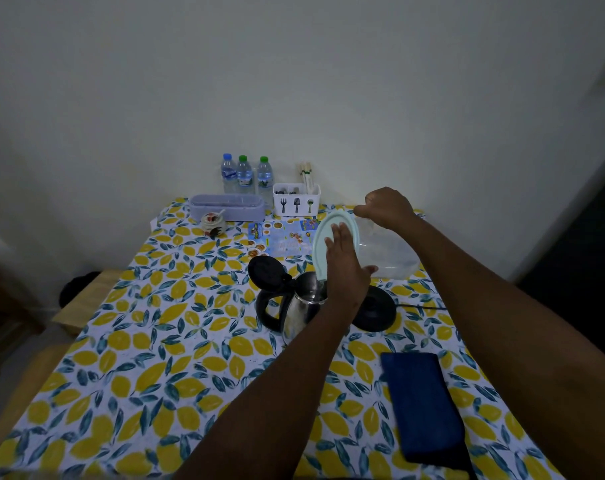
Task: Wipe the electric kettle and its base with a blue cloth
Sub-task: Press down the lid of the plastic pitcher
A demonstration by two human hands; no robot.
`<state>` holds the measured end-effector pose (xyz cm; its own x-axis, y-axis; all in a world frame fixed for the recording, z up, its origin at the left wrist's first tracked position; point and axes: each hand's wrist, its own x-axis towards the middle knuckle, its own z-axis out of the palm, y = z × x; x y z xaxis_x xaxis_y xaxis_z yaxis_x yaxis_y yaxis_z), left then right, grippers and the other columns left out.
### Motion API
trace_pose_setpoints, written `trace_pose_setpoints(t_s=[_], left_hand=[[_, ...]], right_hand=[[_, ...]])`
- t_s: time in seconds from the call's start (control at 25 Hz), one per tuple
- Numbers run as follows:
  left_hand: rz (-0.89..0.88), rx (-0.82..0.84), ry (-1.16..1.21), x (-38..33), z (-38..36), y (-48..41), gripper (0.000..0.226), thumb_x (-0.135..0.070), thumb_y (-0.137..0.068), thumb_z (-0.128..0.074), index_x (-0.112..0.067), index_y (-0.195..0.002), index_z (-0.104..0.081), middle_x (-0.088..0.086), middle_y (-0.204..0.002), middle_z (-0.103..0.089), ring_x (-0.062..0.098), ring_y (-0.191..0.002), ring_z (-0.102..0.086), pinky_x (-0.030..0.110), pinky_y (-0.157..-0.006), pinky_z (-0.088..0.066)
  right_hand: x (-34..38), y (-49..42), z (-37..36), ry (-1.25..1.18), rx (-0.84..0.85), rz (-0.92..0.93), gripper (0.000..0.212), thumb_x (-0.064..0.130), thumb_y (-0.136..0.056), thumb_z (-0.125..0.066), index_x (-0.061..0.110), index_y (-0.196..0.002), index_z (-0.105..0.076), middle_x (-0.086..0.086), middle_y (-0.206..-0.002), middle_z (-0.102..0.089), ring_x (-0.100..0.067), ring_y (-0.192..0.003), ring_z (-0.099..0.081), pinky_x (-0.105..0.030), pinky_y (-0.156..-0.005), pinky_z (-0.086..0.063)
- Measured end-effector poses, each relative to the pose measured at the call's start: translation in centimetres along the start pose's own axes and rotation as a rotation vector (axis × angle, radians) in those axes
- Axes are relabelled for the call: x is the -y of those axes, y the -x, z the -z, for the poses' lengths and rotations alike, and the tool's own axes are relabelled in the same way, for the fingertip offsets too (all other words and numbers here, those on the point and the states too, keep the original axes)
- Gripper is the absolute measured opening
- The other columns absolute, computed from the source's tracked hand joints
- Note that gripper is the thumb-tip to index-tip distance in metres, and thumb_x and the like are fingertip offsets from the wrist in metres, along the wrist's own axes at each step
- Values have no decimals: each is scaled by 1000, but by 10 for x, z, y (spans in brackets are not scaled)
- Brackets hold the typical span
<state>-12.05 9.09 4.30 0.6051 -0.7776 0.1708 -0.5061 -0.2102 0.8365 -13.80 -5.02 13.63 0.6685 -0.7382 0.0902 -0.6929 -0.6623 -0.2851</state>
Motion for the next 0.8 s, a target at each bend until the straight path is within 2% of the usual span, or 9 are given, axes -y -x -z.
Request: trace_pose_setpoints(t_s=[0.2, 0.32, 0.36, 0.44, 0.52, 0.56, 0.64, 0.68, 0.8], left_hand=[[-33, 49, -104, 4, 1, 0, 107, -23, -80, -76, -9, -151, 2, 11, -163, 4, 36, -149, 3, 44, -122, -9], [-110, 116, -274, 11, -6, -2, 106, -25, -81, -75, -6, -150, 3, 14, -163, 4, 36, -149, 2, 42, -123, -4], [-134, 142, -334, 11, -9, -2, 105, -26, -82, -74, -6, -150, 4, 15, -163, 5, 36, -149, 3, 42, -123, -4], [-150, 206, -407, 7, -18, -5, 105, -24, -83, -73, -7, -150, 5, 16, -162, 6, 40, -148, 3, 46, -122, -8], [-169, 281, -480, 3, -30, -8, 103, -19, -84, -72, -6, -150, 6, 17, -162, 6, 42, -148, 3, 48, -121, -10], [-191, 316, -527, 1, -37, -8, 103, -18, -84, -71, -6, -150, 6, 17, -162, 6, 43, -148, 3, 49, -121, -11], [-238, 377, -605, -5, -56, -11, 104, -19, -83, -72, -6, -150, 5, 18, -162, 5, 44, -147, 2, 50, -121, -13], [-260, 404, -632, -8, -67, -12, 105, -19, -82, -73, -6, -150, 5, 18, -162, 4, 44, -147, 1, 50, -121, -14], [-328, 481, -707, -18, -105, -16, 104, -19, -83, -72, -7, -150, 6, 18, -162, 3, 43, -147, 0, 50, -121, -14]], right_hand=[[-13, 4, -13, -53, 24, -2, 45, 40, -77, -57, 12, -48, -36, -5, -55, -37, -24, -62, -44, -30, -49, -26], [-35, 13, -26, -192, 22, -87, 34, 36, -85, -57, 16, -59, -51, -6, -63, -47, -22, -65, -46, -34, -64, -41], [-43, 16, -31, -223, 9, -85, 35, 32, -87, -57, 18, -57, -48, -5, -60, -44, -22, -64, -45, -35, -65, -40], [-60, 22, -41, -320, -34, -107, 45, 22, -85, -59, 18, -49, -33, -3, -52, -32, -21, -56, -38, -32, -56, -34], [-86, 31, -54, -537, -94, -237, 45, 20, -84, -61, 16, -49, -34, -3, -52, -34, -17, -50, -36, -22, -49, -33], [-100, 37, -58, -636, -98, -312, 40, 20, -85, -62, 16, -51, -41, -2, -53, -41, -15, -50, -40, -19, -52, -36], [-127, 48, -65, -781, -79, -414, 28, 23, -86, -61, 16, -60, -53, -2, -62, -52, -15, -57, -48, -28, -66, -42], [-140, 51, -68, -812, -83, -452, 26, 24, -87, -59, 13, -64, -54, -5, -65, -53, -18, -60, -50, -33, -68, -42], [-178, 62, -75, -796, -122, -547, 29, 25, -88, -56, 9, -64, -50, -6, -62, -52, -21, -60, -49, -34, -60, -40]])
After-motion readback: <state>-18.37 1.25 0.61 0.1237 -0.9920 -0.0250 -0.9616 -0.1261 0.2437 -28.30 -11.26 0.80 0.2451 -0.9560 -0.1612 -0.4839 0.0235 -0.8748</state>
